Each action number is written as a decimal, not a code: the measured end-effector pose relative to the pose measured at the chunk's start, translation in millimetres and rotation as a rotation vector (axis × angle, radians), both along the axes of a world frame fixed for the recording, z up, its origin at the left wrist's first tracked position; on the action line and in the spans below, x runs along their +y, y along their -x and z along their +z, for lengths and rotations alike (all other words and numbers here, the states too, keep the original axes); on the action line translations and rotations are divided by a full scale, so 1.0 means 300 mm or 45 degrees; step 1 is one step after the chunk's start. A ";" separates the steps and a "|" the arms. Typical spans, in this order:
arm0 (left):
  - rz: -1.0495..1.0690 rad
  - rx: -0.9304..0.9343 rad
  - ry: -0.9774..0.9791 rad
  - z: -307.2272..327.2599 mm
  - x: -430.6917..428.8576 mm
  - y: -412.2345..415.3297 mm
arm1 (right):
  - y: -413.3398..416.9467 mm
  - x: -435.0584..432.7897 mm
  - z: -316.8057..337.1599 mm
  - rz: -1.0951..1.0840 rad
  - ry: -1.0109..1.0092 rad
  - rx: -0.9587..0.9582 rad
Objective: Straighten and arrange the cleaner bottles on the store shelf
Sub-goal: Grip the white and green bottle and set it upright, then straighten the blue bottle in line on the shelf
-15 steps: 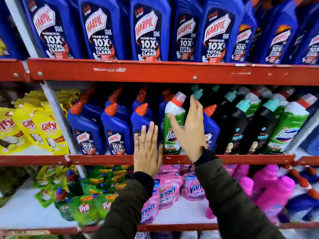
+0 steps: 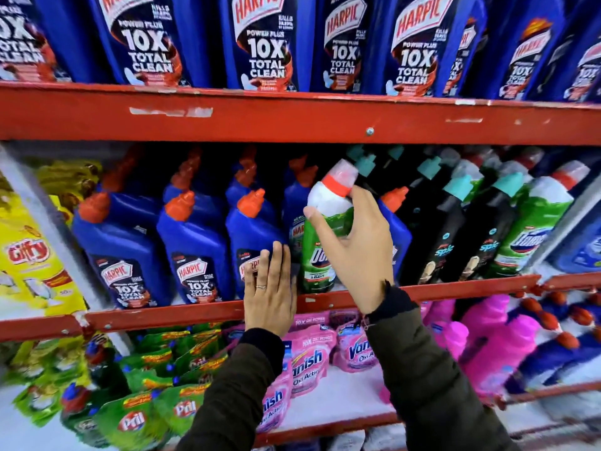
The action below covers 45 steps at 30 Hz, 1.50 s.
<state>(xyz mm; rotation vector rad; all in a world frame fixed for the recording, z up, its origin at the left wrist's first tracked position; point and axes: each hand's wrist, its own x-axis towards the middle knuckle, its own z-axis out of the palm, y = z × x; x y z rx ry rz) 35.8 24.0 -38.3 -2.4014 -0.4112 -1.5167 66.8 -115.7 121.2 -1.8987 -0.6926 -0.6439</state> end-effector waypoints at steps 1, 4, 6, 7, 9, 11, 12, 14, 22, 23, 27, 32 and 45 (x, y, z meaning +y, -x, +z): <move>-0.004 -0.009 0.017 0.001 0.001 0.000 | 0.012 -0.009 0.005 0.000 -0.021 -0.021; -0.014 -0.010 0.001 -0.005 0.001 -0.004 | 0.043 -0.043 0.013 0.000 -0.100 -0.077; -0.003 -0.002 -0.012 -0.007 0.004 -0.002 | 0.063 -0.067 0.011 0.002 -0.141 -0.113; -0.009 -0.004 -0.010 -0.006 0.005 0.000 | 0.073 -0.079 0.008 0.001 -0.156 -0.122; -0.026 0.001 0.007 -0.005 0.004 0.000 | 0.087 -0.107 -0.011 -0.008 -0.168 -0.131; -0.015 0.018 0.011 -0.008 0.002 0.002 | 0.102 -0.136 -0.043 0.000 -0.177 -0.123; 0.000 0.027 0.008 -0.005 0.001 0.001 | 0.107 -0.150 -0.063 0.004 -0.173 -0.115; 0.024 0.029 0.014 -0.002 -0.003 0.002 | 0.117 -0.170 -0.125 0.001 -0.122 -0.068; 0.082 0.021 0.015 -0.015 -0.001 -0.006 | 0.104 -0.199 -0.558 0.063 0.216 0.434; 0.085 0.019 0.021 -0.016 -0.002 -0.005 | 0.102 -0.202 -0.615 0.071 0.234 0.484; 0.087 0.011 0.023 -0.015 0.000 -0.006 | 0.097 -0.213 -0.781 0.054 0.336 0.609; 0.082 0.015 0.031 -0.015 0.000 -0.005 | 0.101 -0.245 -0.851 0.049 0.329 0.746; 0.038 0.009 0.057 -0.012 -0.002 -0.001 | 0.054 -0.237 -0.550 -0.068 -0.006 0.105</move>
